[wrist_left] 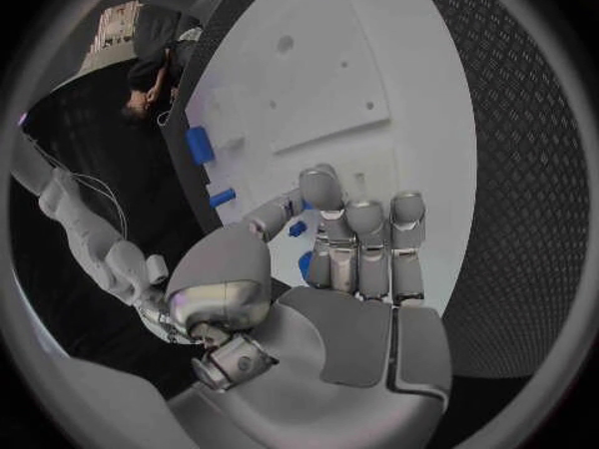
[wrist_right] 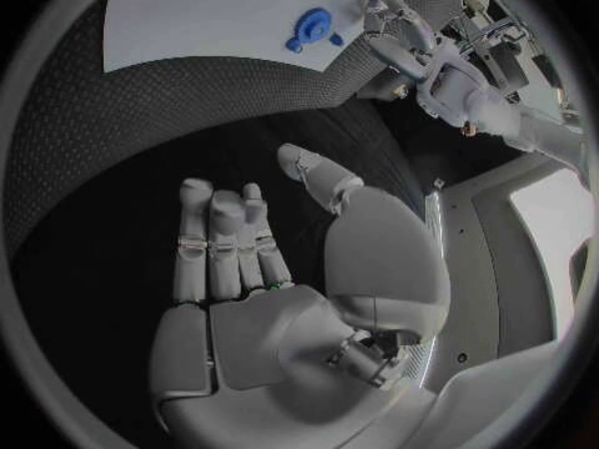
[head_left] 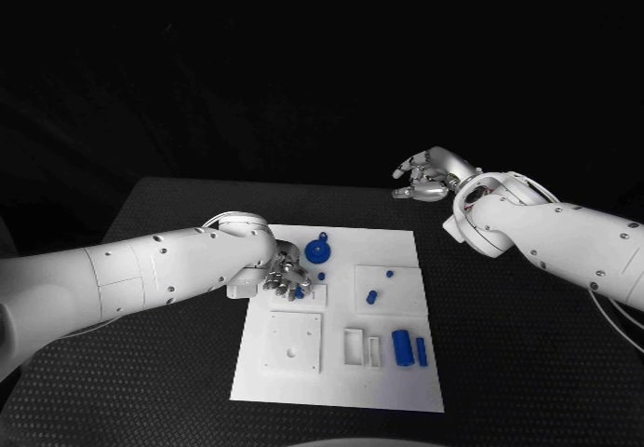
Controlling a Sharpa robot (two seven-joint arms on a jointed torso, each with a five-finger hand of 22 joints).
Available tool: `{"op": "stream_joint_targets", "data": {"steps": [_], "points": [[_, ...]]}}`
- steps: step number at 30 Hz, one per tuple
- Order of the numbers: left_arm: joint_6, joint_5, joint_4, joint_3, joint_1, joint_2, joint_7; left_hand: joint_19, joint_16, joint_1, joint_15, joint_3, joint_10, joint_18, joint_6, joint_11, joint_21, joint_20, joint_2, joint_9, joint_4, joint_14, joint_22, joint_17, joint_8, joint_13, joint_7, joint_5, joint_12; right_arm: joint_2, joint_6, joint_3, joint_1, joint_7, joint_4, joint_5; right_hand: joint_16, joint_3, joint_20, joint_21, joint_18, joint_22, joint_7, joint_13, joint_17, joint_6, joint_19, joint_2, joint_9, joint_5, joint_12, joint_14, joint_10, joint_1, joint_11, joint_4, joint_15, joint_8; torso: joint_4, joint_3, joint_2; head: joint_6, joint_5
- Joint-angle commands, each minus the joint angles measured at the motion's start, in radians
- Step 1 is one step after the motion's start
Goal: Assemble the parts on the task board
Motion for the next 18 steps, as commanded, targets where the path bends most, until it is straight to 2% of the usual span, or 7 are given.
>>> {"op": "stream_joint_targets", "data": {"steps": [1, 4, 8, 12, 18], "points": [[0.016, 0.005, -0.021, -0.004, 0.002, 0.003, -0.016, 0.006, 0.007, 0.025, -0.015, 0.136, -0.026, 0.012, 0.107, -0.028, 0.007, -0.178, 0.015, 0.002, -0.112, 0.008, -0.001, 0.002, 0.0, 0.002, -0.094, 0.011, 0.006, 0.0, 0.009, 0.0, 0.0, 0.008, 0.001, -0.001, 0.006, -0.006, -0.001, -0.006, 0.015, 0.015, 0.006, -0.002, -0.001, -0.001, -0.007, 0.007, 0.001, 0.005, 0.006, -0.007, -0.007, 0.0, 0.002, 0.0, 0.001, 0.004, 0.0006, 0.0001, 0.0, 0.002, 0.0], [0.026, 0.041, -0.031, -0.004, 0.009, 0.008, -0.024, 0.006, 0.009, 0.025, -0.015, 0.133, -0.027, 0.011, 0.108, -0.029, 0.008, -0.178, 0.018, 0.004, -0.114, 0.009, -0.001, 0.003, 0.002, 0.002, -0.094, 0.018, 0.009, 0.0, 0.01, 0.0, 0.0, 0.007, 0.001, -0.001, 0.006, -0.006, -0.001, -0.006, 0.015, 0.015, 0.006, -0.002, -0.001, -0.001, -0.007, 0.007, 0.001, 0.005, 0.006, -0.007, -0.007, -0.001, 0.002, 0.0, 0.001, 0.004, 0.0009, 0.0006, -0.001, 0.003, 0.002], [0.054, 0.075, -0.033, -0.004, 0.01, 0.012, -0.038, 0.006, 0.009, 0.021, -0.015, 0.13, -0.028, 0.011, 0.107, -0.029, 0.009, -0.177, 0.022, 0.006, -0.113, 0.009, -0.002, 0.003, 0.003, 0.003, -0.094, 0.016, 0.012, 0.0, 0.01, 0.0, 0.0, 0.007, 0.002, -0.001, 0.006, -0.006, -0.001, -0.006, 0.015, 0.015, 0.006, -0.002, -0.002, -0.001, -0.007, 0.007, 0.001, 0.005, 0.006, -0.007, -0.007, 0.0, 0.002, 0.0, 0.001, 0.004, 0.0007, 0.001, -0.001, 0.003, 0.003], [0.068, 0.097, -0.031, -0.004, 0.011, 0.015, -0.043, 0.005, 0.006, 0.015, -0.014, 0.124, -0.032, 0.011, 0.102, -0.028, 0.008, -0.177, 0.027, 0.008, -0.109, 0.006, -0.003, 0.003, 0.002, 0.001, -0.093, 0.0, 0.014, -0.002, 0.01, 0.0, 0.0, 0.007, 0.002, -0.001, 0.006, -0.006, -0.001, -0.006, 0.015, 0.015, 0.006, -0.003, -0.002, -0.001, -0.007, 0.007, 0.001, 0.005, 0.006, -0.008, -0.008, 0.0, 0.002, 0.0, 0.001, 0.004, 0.0007, -0.0009, 0.0, 0.003, 0.0], [0.072, 0.105, -0.027, -0.004, 0.011, 0.017, -0.047, 0.003, 0.003, 0.013, -0.014, 0.121, -0.034, 0.01, 0.099, -0.026, 0.008, -0.177, 0.023, 0.009, -0.107, 0.004, -0.005, 0.002, 0.002, -0.002, -0.092, -0.011, 0.014, -0.003, 0.012, 0.0, 0.0, 0.007, 0.005, -0.001, 0.006, -0.006, -0.001, -0.006, 0.015, 0.015, 0.006, -0.003, -0.002, -0.001, -0.007, 0.007, 0.001, 0.005, 0.007, -0.008, -0.008, 0.0, 0.002, -0.001, 0.001, 0.004, 0.001, -0.0003, -0.001, 0.003, 0.0]]}}
